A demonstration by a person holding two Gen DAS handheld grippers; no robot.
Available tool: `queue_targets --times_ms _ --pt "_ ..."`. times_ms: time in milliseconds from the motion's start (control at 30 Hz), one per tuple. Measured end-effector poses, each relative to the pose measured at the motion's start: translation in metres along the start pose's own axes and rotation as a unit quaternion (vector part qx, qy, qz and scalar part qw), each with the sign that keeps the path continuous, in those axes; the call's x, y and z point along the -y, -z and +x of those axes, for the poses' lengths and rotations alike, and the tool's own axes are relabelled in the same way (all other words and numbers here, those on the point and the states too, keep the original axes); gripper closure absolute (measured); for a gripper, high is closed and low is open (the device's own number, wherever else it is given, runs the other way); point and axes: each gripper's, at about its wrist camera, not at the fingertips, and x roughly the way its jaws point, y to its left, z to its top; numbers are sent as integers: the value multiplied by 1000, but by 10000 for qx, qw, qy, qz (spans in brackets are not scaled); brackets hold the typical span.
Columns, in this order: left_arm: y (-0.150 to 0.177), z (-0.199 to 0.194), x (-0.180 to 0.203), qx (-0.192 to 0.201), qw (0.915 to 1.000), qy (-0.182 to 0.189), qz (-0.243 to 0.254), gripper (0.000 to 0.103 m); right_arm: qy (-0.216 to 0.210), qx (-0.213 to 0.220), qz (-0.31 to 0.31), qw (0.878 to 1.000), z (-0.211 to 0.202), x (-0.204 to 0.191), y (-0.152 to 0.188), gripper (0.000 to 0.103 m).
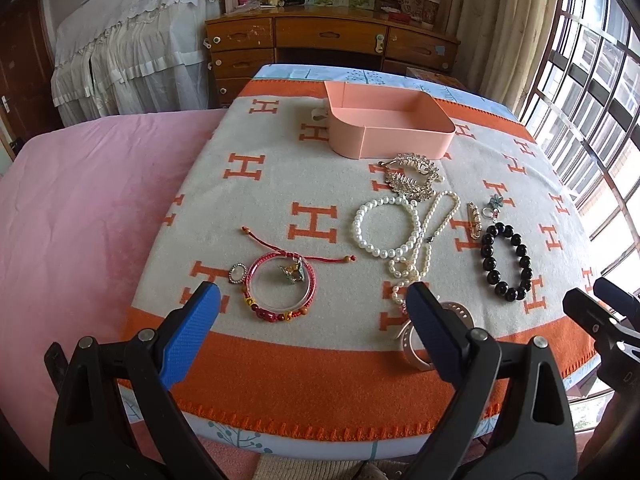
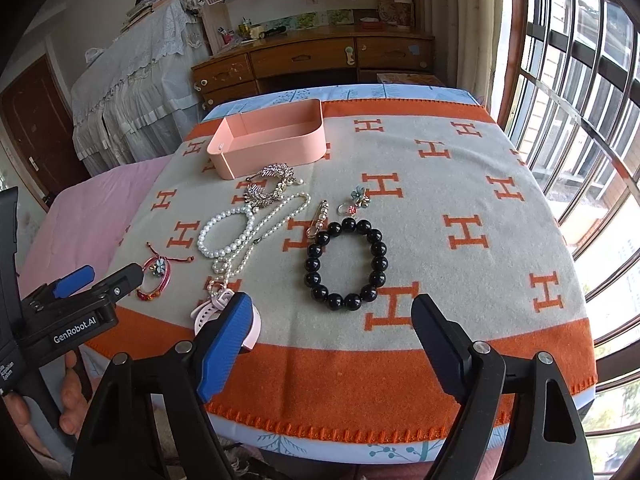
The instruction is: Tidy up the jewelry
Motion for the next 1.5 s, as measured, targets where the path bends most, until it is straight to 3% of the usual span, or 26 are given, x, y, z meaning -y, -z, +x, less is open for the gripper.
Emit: queue_targets --times_ms 300,567,700,833,967,1100,1267,1367,1500 --pt "-17 -25 -10 280 9984 -89 476 10 216 -255 -298 9990 1 -4 -11 24" --pt "-40 -31 0 165 9942 108 1061 10 235 -537 -261 9979 10 6 -35 25" --pt "-63 -8 14 -164 9913 222 1283 11 215 -829 -49 9963 32 18 -53 27" --pt "-85 31 25 -724 9882 462 1269 29 167 -1158 184 9930 62 30 -67 31" --pt "-103 78 34 -1234 9842 478 1177 33 247 -1440 274 9889 94 40 -80 33" --pt "-109 116 41 -1632 9792 488 1101 44 142 -1718 378 9843 127 52 -86 38" --pt "-106 146 51 -1880 9739 539 1151 51 44 -2033 294 9787 155 55 -80 51" --pt "-105 155 57 -1945 9719 543 1213 51 69 -1984 193 9799 162 52 -81 53" --pt "-105 160 65 -1947 9707 550 1298 51 267 -1949 178 9803 166 48 -82 67"
